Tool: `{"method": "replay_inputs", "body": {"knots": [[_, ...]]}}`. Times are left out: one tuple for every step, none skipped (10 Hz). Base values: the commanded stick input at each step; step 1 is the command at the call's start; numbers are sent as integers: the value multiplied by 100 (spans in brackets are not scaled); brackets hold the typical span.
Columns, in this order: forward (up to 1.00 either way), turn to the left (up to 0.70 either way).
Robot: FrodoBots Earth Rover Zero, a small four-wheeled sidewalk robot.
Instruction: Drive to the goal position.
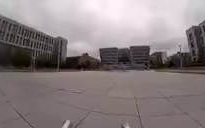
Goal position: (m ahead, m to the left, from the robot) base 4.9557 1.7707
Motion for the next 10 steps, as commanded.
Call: {"method": "replay_inputs", "body": {"knots": [[100,1],[100,13],[100,24],[100,26],[100,3],[100,0],[100,0],[100,0],[100,0],[100,0]]}}
